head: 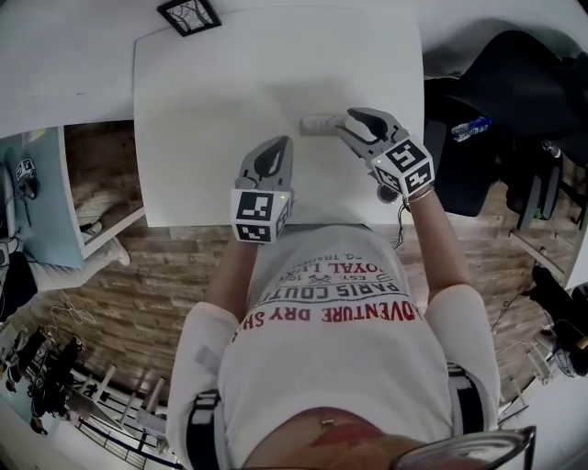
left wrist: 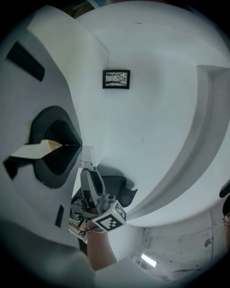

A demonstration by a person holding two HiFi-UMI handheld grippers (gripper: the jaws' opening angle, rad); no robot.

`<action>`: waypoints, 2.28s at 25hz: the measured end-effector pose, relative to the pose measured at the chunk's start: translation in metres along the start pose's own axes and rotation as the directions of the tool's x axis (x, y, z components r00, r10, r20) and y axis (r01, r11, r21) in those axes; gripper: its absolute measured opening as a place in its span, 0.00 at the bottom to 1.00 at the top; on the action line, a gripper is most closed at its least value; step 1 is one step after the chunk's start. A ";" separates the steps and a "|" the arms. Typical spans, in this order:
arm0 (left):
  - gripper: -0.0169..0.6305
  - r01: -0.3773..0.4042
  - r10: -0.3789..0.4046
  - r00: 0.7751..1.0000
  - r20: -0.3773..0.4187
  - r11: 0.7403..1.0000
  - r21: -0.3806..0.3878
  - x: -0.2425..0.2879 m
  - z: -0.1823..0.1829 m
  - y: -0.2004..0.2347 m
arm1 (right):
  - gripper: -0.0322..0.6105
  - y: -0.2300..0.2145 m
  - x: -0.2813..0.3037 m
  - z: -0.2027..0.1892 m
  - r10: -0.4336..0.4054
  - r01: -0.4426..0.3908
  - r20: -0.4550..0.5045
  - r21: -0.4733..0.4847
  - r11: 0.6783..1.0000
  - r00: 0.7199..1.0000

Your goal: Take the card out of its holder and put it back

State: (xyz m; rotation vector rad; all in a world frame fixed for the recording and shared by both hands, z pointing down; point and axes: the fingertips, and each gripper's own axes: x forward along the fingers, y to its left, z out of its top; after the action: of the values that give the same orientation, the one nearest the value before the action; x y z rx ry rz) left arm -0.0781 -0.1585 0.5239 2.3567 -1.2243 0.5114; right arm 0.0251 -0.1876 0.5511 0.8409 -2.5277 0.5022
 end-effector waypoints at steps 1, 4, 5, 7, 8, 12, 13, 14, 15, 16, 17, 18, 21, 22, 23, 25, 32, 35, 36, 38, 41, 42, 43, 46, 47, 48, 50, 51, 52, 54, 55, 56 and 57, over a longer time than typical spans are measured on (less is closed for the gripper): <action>0.06 0.004 -0.004 1.000 -0.005 1.000 0.003 0.001 -0.001 0.000 | 0.32 0.000 0.002 0.001 0.021 -0.021 -0.013 -0.039 0.999 1.000; 0.06 0.009 -0.009 1.000 -0.007 1.000 0.006 0.003 -0.001 0.002 | 0.32 0.002 0.008 -0.002 0.093 -0.101 -0.065 -0.124 0.987 0.994; 0.06 0.008 -0.008 1.000 -0.008 1.000 0.005 0.003 0.000 0.003 | 0.32 0.004 0.010 -0.003 0.123 -0.133 -0.079 -0.133 0.982 0.989; 0.06 0.005 -0.005 1.000 -0.011 1.000 0.002 0.004 0.000 0.004 | 0.32 0.009 0.014 -0.006 0.178 -0.191 -0.100 -0.141 0.971 0.979; 0.06 0.003 -0.003 1.000 -0.012 1.000 0.000 0.004 -0.001 0.005 | 0.32 0.012 0.016 -0.007 0.201 -0.217 -0.111 -0.150 0.965 0.973; 0.06 -0.001 0.001 1.000 -0.018 1.000 -0.002 0.005 -0.003 0.006 | 0.25 0.024 0.023 -0.014 0.261 -0.302 -0.188 -0.234 0.924 0.947; 0.06 -0.002 0.002 1.000 -0.021 1.000 0.000 0.004 -0.004 0.007 | 0.23 0.026 0.025 -0.013 0.267 -0.312 -0.198 -0.255 0.915 0.943; 0.06 -0.003 0.003 1.000 -0.025 1.000 0.002 0.004 -0.006 0.008 | 0.20 0.026 0.028 -0.013 0.271 -0.320 -0.204 -0.266 0.910 0.941; 0.06 -0.005 0.005 1.000 -0.030 1.000 0.003 0.004 -0.007 0.009 | 0.18 0.025 0.030 -0.014 0.276 -0.325 -0.206 -0.266 0.907 0.939; 0.06 -0.006 0.006 0.999 -0.035 1.000 0.005 0.004 -0.009 0.010 | 0.16 0.024 0.032 -0.014 0.284 -0.331 -0.204 -0.259 0.907 0.937; 0.06 -0.007 0.008 0.999 -0.041 1.000 0.006 0.004 -0.012 0.010 | 0.14 0.023 0.033 -0.014 0.295 -0.339 -0.199 -0.249 0.907 0.935; 0.06 -0.008 0.009 0.999 -0.045 1.000 0.007 0.004 -0.014 0.010 | 0.14 0.022 0.033 -0.013 0.307 -0.349 -0.194 -0.240 0.906 0.932; 0.06 -0.008 0.009 0.999 -0.053 1.000 0.012 0.004 -0.016 0.009 | 0.13 0.022 0.032 -0.015 0.353 -0.390 -0.185 -0.233 0.891 0.917; 0.06 -0.006 0.007 0.998 -0.057 1.000 0.017 0.004 -0.016 0.008 | 0.12 0.023 0.032 -0.016 0.373 -0.409 -0.185 -0.231 0.883 0.909; 0.06 -0.006 0.007 0.998 -0.062 1.000 0.023 0.005 -0.018 0.009 | 0.11 0.025 0.032 -0.017 0.392 -0.428 -0.187 -0.227 0.875 0.901; 0.06 -0.009 0.011 0.998 -0.067 1.000 0.028 0.005 -0.019 0.011 | 0.11 0.026 0.032 -0.017 0.426 -0.462 -0.192 -0.220 0.859 0.884; 0.06 -0.017 0.019 0.998 -0.064 1.000 0.024 0.006 -0.018 0.012 | 0.11 0.021 0.029 -0.018 0.469 -0.506 -0.201 -0.215 0.835 0.860; 0.06 -0.013 0.014 0.998 -0.054 1.000 0.021 0.004 -0.014 0.010 | 0.11 0.020 0.025 -0.013 0.464 -0.500 -0.194 -0.231 0.835 0.864; 0.06 -0.012 0.013 0.999 -0.049 1.000 0.020 0.003 -0.012 0.009 | 0.11 0.020 0.023 -0.011 0.463 -0.498 -0.189 -0.238 0.834 0.866; 0.06 -0.010 0.011 0.999 -0.041 1.000 0.020 0.002 -0.008 0.010 | 0.11 0.023 0.019 -0.004 0.461 -0.495 -0.182 -0.256 0.831 0.868; 0.06 -0.016 0.016 0.999 -0.030 1.000 0.023 0.002 -0.002 0.013 | 0.11 0.025 0.013 0.010 0.458 -0.489 -0.171 -0.285 0.825 0.872; 0.06 -0.017 0.018 1.000 -0.025 1.000 0.022 0.002 0.001 0.014 | 0.11 0.025 0.011 0.014 0.456 -0.485 -0.165 -0.291 0.825 0.875; 0.06 -0.017 0.018 1.000 -0.020 1.000 0.021 0.002 0.004 0.013 | 0.11 0.024 0.008 0.018 0.454 -0.480 -0.157 -0.295 0.826 0.877; 0.06 -0.012 0.012 1.000 -0.004 1.000 0.022 0.001 0.010 0.010 | 0.11 0.023 0.000 0.032 0.441 -0.454 -0.112 -0.295 0.841 0.890; 0.06 -0.009 0.009 1.000 0.001 1.000 0.025 0.001 0.011 0.008 | 0.11 0.023 -0.004 0.038 0.432 -0.438 -0.089 -0.294 0.849 0.897; 0.06 -0.007 0.007 1.000 0.006 1.000 0.027 0.000 0.014 0.007 | 0.11 0.022 -0.009 0.044 0.421 -0.420 -0.065 -0.294 0.858 0.905; 0.06 -0.004 0.004 1.000 0.019 1.000 0.030 -0.001 0.019 0.005 | 0.11 0.022 -0.017 0.054 0.389 -0.379 -0.027 -0.297 0.877 0.921; 0.06 -0.003 0.002 1.000 0.027 1.000 0.029 -0.002 0.021 0.004 | 0.11 0.022 -0.021 0.056 0.369 -0.356 -0.014 -0.299 0.885 0.929; 0.06 -0.001 0.000 0.999 0.036 1.000 0.029 -0.003 0.024 0.003 | 0.11 0.022 -0.025 0.058 0.348 -0.333 -0.004 -0.300 0.894 0.937; 0.06 0.001 -0.002 0.999 0.053 1.000 0.032 -0.005 0.030 0.001 | 0.11 0.024 -0.031 0.059 0.304 -0.285 0.020 -0.295 0.912 0.952; 0.06 0.000 -0.002 0.998 0.062 0.999 0.034 -0.007 0.033 0.000 | 0.11 0.026 -0.034 0.059 0.281 -0.260 0.034 -0.288 0.922 0.959; 0.06 -0.003 0.001 0.997 0.074 0.999 0.036 -0.009 0.036 -0.002 | 0.11 0.028 -0.037 0.058 0.256 -0.233 0.046 -0.280 0.931 0.966; 0.06 -0.008 0.005 0.996 0.089 0.999 0.036 -0.011 0.040 -0.003 | 0.11 0.028 -0.040 0.057 0.225 -0.202 0.056 -0.270 0.941 0.973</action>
State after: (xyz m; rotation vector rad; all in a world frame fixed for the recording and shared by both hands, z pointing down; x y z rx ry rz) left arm -0.0770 -0.1707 0.4843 2.4301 -1.2729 0.4379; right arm 0.0203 -0.1740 0.4776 0.5029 -2.7029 0.1895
